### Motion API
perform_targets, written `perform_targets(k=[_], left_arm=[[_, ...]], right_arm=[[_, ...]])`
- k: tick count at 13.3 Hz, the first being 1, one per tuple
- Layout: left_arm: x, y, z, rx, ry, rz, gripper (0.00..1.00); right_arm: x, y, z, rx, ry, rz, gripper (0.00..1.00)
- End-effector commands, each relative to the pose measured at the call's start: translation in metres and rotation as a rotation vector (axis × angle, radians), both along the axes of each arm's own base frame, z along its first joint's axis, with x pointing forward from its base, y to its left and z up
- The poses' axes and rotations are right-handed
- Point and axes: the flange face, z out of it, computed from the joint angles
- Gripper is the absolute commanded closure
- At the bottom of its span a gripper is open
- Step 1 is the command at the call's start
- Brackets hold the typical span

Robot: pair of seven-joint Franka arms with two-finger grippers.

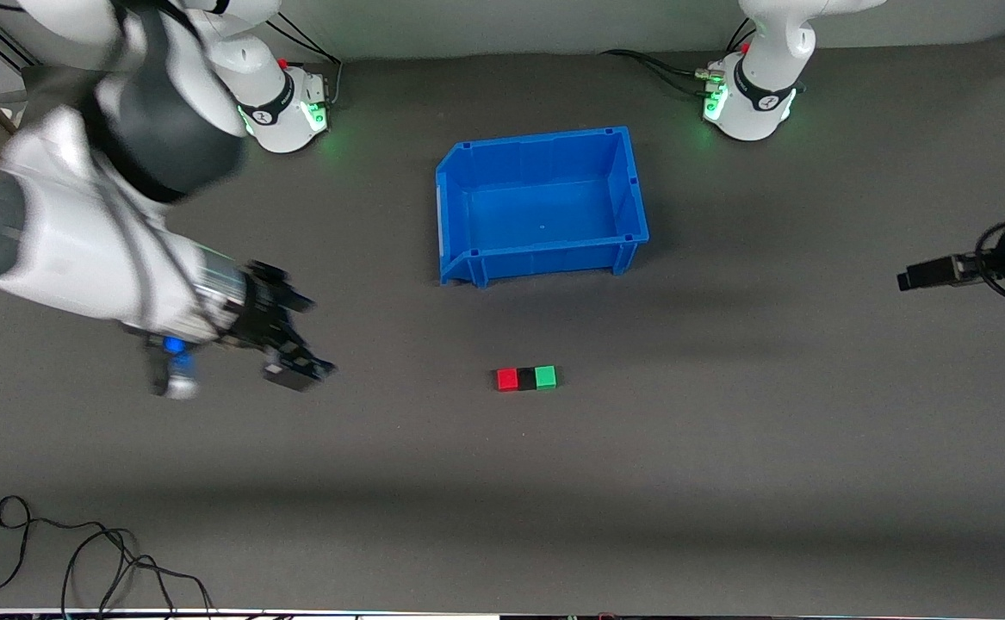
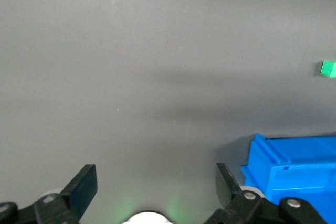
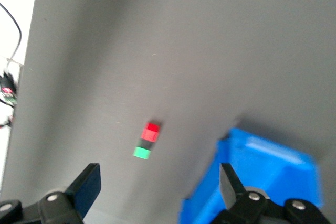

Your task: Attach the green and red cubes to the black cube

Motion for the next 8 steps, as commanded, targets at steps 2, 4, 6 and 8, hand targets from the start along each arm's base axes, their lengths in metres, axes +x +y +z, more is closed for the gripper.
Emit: perform_targets(k=[2,4,6,8], left_arm=[[-0.005,-0.028,0.019,0.043,-0.088,-0.096,0.00],[-0.009,-0.035,0.014,0.043,-0.117,-0.104,0.00],[-0.021,-0.037,0.011,0.044,-0.139,-0.107,0.00],[-0.022,-0.038,0.013,0.044,-0.135,-0.106,0.00]], right_arm=[[-0.034,-0.098,0.033,-0.032,-0.019,0.369,0.00],[-0.043,-0.136,0.033,-0.078,-0.034,0.600,0.00],[-0.051,-0.159,0.030,-0.121,-0.033,0.801,0.00],[-0.053,-0.178,0.029,-0.133,-0.081,0.875,0.00]])
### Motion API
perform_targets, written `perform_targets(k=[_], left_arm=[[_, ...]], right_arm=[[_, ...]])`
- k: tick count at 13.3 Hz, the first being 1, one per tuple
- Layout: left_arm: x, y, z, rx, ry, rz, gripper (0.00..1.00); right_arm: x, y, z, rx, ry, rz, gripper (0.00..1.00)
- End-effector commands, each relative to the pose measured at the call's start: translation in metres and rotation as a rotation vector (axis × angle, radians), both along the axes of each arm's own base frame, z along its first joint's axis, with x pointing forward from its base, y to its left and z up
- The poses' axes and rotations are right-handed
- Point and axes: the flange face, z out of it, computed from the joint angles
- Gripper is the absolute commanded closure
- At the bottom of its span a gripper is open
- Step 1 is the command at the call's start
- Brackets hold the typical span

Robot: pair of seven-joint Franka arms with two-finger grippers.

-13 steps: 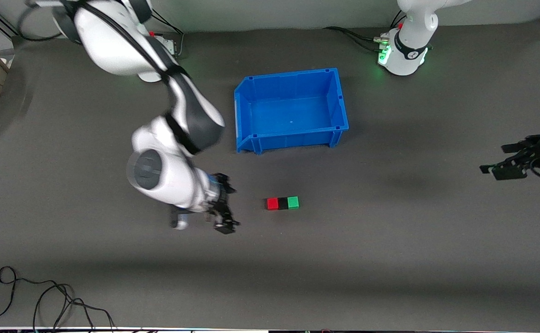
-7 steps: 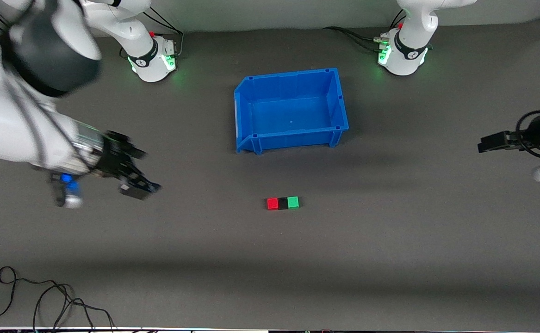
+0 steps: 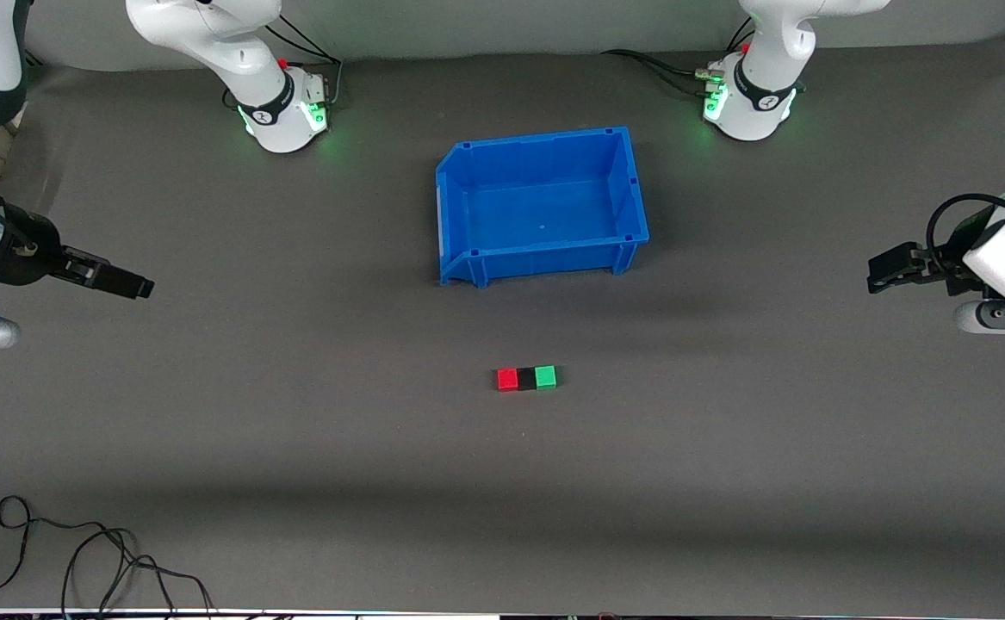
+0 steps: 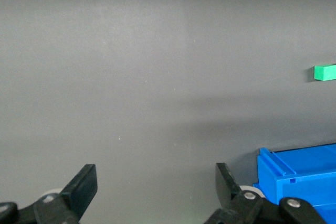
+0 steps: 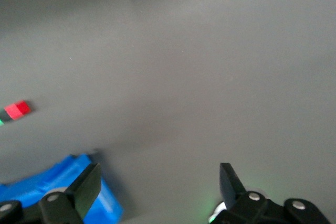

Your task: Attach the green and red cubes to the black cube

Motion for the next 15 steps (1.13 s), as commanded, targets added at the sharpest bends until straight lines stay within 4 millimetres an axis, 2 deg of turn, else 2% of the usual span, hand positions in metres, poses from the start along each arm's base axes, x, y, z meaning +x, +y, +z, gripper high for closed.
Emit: perform_targets(k=[1,6,15], left_arm=[[-0.014,-0.001,0.009,0.017,-0.026,-0.022,0.00],[-0.012,-0.001,0.011,0.014,-0.018,-0.040,0.00],[-0.016,0.004,0.024,0.024,-0.014,-0.033,0.00]], right_arm=[[-0.013,-0.014,-0.004,-0.002,-0.062,0.105,0.00],[-0.026,-0.019,-0.019,-0.008,-0.134,0.190,0.00],[-0.030,-0.022,-0.021,-0.003,-0.137,0.203,0.00]])
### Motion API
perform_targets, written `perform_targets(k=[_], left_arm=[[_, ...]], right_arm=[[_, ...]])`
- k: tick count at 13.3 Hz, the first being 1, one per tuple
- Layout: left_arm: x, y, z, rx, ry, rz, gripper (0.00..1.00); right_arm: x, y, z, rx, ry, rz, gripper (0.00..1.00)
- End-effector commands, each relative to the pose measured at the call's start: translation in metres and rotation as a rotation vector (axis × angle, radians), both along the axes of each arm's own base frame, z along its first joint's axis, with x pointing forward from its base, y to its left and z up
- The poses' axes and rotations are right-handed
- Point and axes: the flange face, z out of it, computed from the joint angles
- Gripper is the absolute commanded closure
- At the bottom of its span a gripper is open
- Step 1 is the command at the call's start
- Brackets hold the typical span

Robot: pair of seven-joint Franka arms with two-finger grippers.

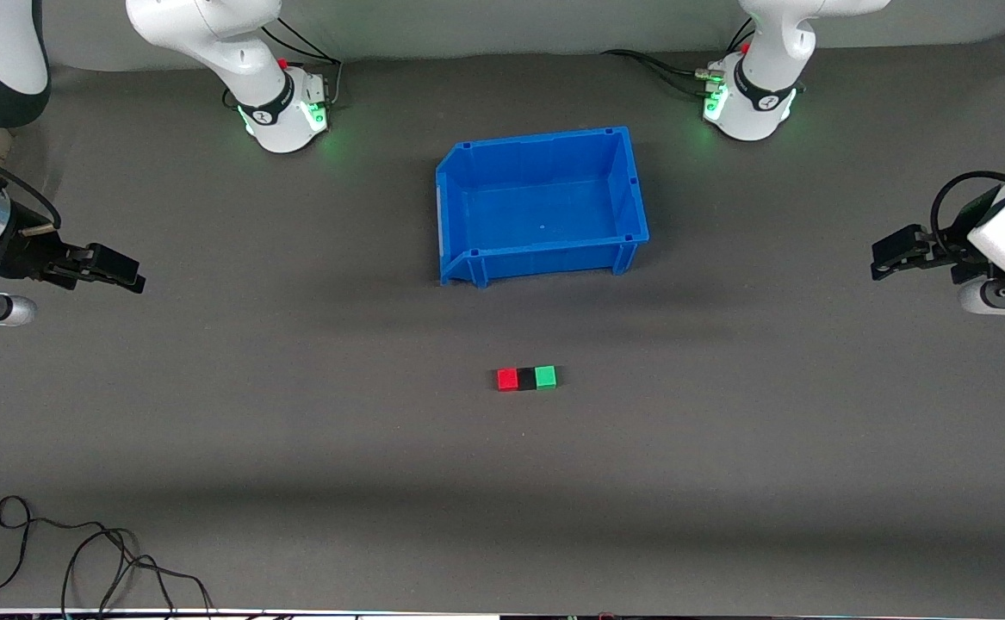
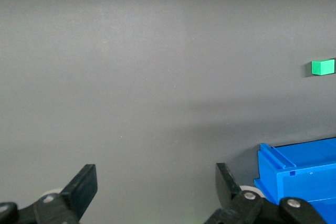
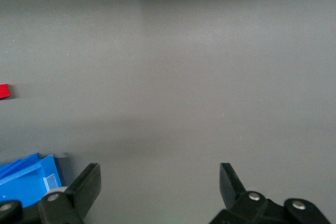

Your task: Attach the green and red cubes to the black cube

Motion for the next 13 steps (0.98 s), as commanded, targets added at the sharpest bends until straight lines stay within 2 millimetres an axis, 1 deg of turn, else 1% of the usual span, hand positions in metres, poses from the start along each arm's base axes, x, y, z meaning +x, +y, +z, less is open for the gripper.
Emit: perform_targets(k=[1,2,4,7,8,9,11,13], left_arm=[[-0.007,0.005,0.010,0.035,0.001,-0.013,0.00],[-0.007,0.005,0.011,0.035,-0.002,-0.013,0.00],[-0.007,0.004,0.013,0.035,-0.005,-0.015,0.00],[-0.006,0.003,0.016,0.034,-0.013,-0.016,0.00],[-0.006,0.003,0.016,0.034,-0.013,-0.016,0.00],[-0.006,0.003,0.016,0.034,-0.013,-0.018,0.00],[-0.006,0.003,0.016,0.034,-0.013,-0.018,0.00],[-0.006,0.003,0.016,0.034,-0.013,-0.018,0.00]], right_arm=[[-0.007,-0.006,0.003,-0.017,-0.017,0.019,0.00],[-0.007,-0.015,0.003,-0.015,-0.017,0.002,0.00],[-0.008,-0.022,0.003,-0.012,-0.012,-0.004,0.00],[-0.012,-0.023,0.009,-0.006,-0.021,-0.004,0.00],[-0.015,-0.027,0.009,-0.006,-0.021,-0.010,0.00],[-0.019,-0.025,0.011,-0.006,-0.024,-0.007,0.00],[-0.029,-0.019,0.009,-0.011,-0.033,0.000,0.00],[-0.032,-0.013,0.006,-0.013,-0.034,-0.001,0.00]])
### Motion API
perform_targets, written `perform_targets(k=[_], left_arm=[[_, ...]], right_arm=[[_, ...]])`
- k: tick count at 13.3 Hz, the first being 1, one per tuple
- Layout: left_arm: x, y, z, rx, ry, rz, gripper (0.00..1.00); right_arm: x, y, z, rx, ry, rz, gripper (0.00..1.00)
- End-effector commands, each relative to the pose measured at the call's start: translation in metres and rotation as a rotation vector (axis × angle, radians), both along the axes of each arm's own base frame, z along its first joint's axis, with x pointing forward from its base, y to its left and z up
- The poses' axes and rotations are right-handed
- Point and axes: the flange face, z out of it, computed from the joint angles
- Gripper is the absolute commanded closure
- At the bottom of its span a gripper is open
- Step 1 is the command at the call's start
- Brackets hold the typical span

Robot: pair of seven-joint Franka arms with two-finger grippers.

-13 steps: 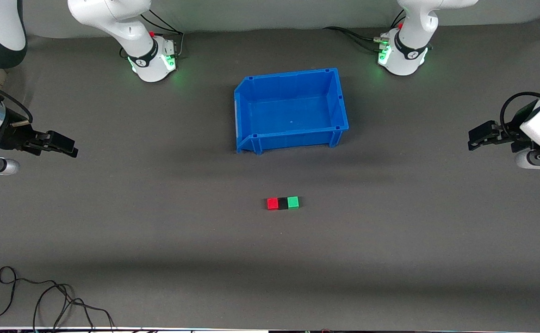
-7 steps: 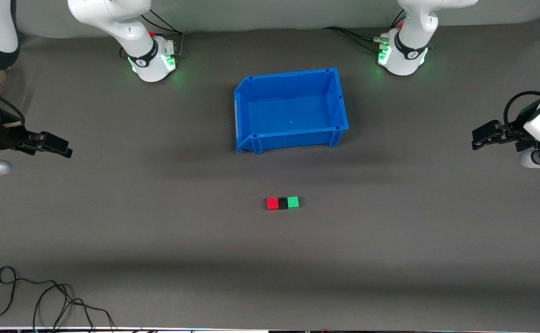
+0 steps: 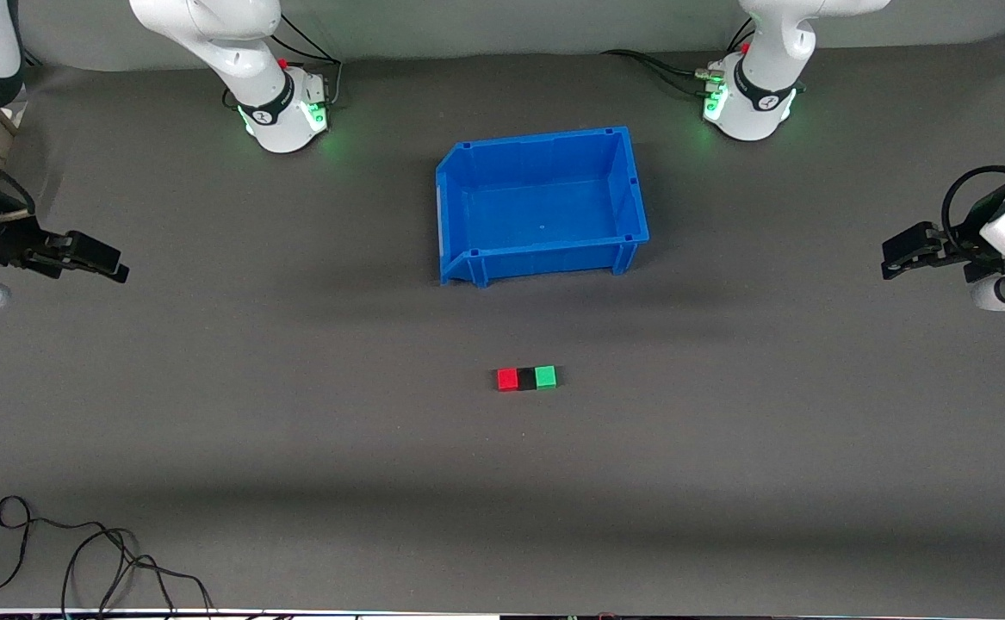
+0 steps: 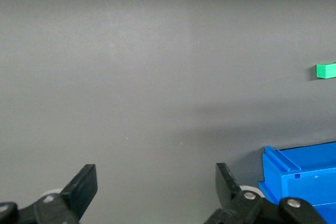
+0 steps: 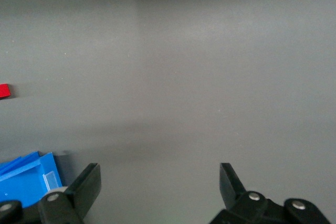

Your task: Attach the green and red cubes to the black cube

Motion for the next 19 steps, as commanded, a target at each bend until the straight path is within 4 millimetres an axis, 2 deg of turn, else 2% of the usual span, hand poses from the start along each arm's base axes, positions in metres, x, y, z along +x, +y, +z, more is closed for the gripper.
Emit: perform_targets(k=[1,2,4,6,7,10,12,19], left_arm=[[-0.007,0.000,0.009,0.018,0.003,-0.020,0.00],[-0.007,0.001,0.009,0.018,0.003,-0.018,0.00],[-0.007,0.001,0.009,0.018,0.003,-0.017,0.00],[-0.006,0.001,0.008,0.018,0.003,-0.017,0.00],[-0.006,0.001,0.008,0.018,0.003,-0.017,0.00],[-0.006,0.001,0.008,0.018,0.003,-0.017,0.00],[-0.006,0.001,0.008,0.018,0.003,-0.017,0.00],[-0.006,0.001,0.008,0.018,0.004,-0.018,0.00]], right_arm=[[-0.014,0.007,0.001,-0.029,-0.024,0.018,0.00],[-0.012,0.012,0.000,-0.029,-0.023,0.029,0.00],[-0.005,-0.001,0.012,-0.038,-0.050,0.013,0.00],[-0.003,0.003,0.016,-0.038,-0.056,0.017,0.00],[-0.003,0.009,0.014,-0.038,-0.050,0.024,0.00],[-0.003,0.005,0.010,-0.036,-0.040,0.019,0.00],[-0.003,0.010,0.008,-0.036,-0.034,0.029,0.00],[0.000,0.007,0.005,-0.036,-0.029,0.030,0.00]])
